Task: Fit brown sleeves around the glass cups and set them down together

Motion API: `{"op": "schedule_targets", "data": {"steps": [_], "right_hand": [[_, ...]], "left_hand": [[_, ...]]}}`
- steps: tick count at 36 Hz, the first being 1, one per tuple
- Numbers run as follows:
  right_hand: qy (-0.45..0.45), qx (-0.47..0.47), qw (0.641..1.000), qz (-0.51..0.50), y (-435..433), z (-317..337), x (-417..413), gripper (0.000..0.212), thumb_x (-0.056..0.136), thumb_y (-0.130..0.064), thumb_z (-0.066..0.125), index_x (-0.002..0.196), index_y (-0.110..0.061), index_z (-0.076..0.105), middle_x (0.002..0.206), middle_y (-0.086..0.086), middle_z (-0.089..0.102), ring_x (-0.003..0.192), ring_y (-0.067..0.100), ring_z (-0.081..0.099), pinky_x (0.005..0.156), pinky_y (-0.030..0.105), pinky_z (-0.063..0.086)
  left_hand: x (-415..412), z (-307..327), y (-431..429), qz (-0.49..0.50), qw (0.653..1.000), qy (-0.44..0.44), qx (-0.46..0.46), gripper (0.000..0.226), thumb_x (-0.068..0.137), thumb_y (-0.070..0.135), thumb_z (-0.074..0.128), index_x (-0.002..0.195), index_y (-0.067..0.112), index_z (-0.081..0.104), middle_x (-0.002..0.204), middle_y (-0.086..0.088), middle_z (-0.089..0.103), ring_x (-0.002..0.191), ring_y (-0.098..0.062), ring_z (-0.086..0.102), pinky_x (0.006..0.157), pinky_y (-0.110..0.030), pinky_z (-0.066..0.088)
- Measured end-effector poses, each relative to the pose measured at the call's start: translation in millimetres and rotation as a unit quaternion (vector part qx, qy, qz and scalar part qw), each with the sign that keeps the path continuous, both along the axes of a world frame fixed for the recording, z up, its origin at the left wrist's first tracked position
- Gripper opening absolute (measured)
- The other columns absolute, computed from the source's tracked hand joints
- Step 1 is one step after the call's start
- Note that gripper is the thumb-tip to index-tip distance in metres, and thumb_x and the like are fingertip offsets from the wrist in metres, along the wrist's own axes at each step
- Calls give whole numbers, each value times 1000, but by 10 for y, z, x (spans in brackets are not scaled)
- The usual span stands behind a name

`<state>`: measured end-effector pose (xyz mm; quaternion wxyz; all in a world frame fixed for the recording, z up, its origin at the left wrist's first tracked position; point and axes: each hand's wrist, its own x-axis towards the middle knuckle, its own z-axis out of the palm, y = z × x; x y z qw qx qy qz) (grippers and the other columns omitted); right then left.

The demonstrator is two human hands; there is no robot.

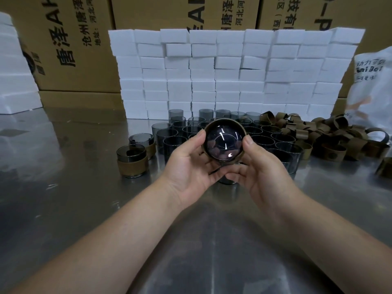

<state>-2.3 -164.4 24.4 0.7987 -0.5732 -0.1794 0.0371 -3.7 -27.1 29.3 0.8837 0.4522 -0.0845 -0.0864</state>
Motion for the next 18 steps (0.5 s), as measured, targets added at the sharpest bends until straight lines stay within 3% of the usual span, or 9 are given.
{"op": "schedule_targets", "data": {"steps": [4,10,14,16,18], "right_hand": [[2,6,1000,6,-6,2,1,68,66,-48,57,120,-6,58,100,14,67,63,16,65,57,21,51],[-8,7,1000,5,-17,-4,2,56,68,-45,56,110,-8,62,94,13,66,61,16,63,56,21,51],[-17,16,1000,10,-20,-12,7,50,69,-42,57,108,-10,62,91,9,67,61,14,64,58,21,52],[-31,12,999,11,-25,-25,23,37,75,-37,65,104,-14,63,92,6,69,65,13,65,63,21,54],[-54,4,998,16,-18,-41,30,24,77,-28,60,99,-24,68,95,-1,72,75,13,68,68,21,55]], "left_hand": [[-2,7,4,-4,1000,-3,-2,71,69,41,57,133,9,50,120,-13,58,97,-23,57,75,-29,47],[-2,3,-5,-1,1000,-4,-11,61,67,39,59,120,10,54,91,-6,62,81,-19,60,62,-26,53],[0,4,-10,7,1000,-1,-3,68,70,38,58,130,8,50,113,-14,55,98,-24,54,70,-28,51],[2,1,-15,4,1000,-12,-5,60,71,36,56,124,10,54,121,-16,56,103,-26,54,77,-31,46],[0,9,-23,6,1000,-24,-17,54,72,37,52,118,11,56,127,-19,54,107,-28,53,83,-35,43]]}}
